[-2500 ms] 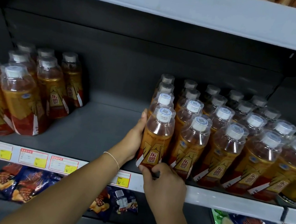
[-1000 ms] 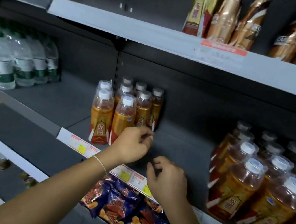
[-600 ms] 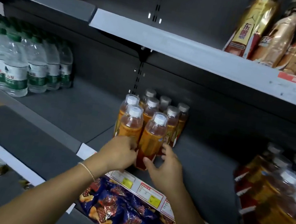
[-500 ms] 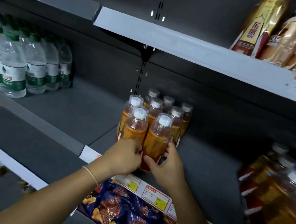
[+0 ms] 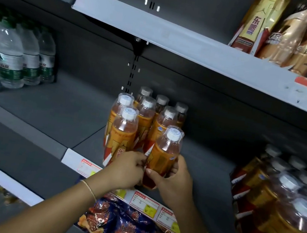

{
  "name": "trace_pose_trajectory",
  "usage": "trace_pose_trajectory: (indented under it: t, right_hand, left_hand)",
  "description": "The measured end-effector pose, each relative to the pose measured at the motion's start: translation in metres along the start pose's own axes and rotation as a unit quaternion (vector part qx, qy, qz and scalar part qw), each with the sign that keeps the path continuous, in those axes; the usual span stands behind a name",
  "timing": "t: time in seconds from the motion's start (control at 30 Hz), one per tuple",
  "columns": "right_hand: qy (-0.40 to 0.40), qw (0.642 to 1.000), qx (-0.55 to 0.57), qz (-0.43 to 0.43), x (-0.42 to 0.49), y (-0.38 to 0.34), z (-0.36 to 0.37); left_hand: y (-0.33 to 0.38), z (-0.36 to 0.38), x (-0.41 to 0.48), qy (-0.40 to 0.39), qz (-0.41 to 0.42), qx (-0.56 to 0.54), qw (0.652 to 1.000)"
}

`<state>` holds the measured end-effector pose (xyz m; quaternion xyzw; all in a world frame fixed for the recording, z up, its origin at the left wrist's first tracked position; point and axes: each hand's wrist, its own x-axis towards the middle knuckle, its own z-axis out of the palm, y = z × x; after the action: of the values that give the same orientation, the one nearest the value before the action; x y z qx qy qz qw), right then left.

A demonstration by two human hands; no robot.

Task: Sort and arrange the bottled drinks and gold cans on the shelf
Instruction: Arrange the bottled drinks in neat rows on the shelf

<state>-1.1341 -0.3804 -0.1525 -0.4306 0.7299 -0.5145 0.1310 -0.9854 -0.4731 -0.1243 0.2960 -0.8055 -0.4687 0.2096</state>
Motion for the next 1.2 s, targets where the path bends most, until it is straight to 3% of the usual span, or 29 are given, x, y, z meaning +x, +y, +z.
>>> trace_pose_trajectory:
  t: [0.23,0.37,0.67,1.03,1.2]
  right_hand:
    - [-0.015,0.996,-0.083,0.007,-0.012,0.023,-0.059]
    - [-0.017,0.998,-0.055,0.041,-0.014,0.04,-0.075]
    - [0.058,0.993,-0.022,0.105,-0.013,0.064,-0.089]
    - [0.13,0.971,-0.117,0.165,0.035,0.065,-0.091]
    - [0.158,0.966,-0.132,0.158,0.062,0.07,-0.086]
  left_hand:
    - [0.009,0.05,0.028,-0.006,-0.01,-0.088,0.996]
    - [0.019,0.08,0.047,-0.021,-0.014,-0.131,0.991]
    - [0.03,0.126,0.081,0.008,-0.025,-0.171,0.985]
    - [0.044,0.139,0.122,0.018,-0.028,-0.167,0.985]
    - [0.036,0.14,0.127,0.024,-0.025,-0.277,0.96]
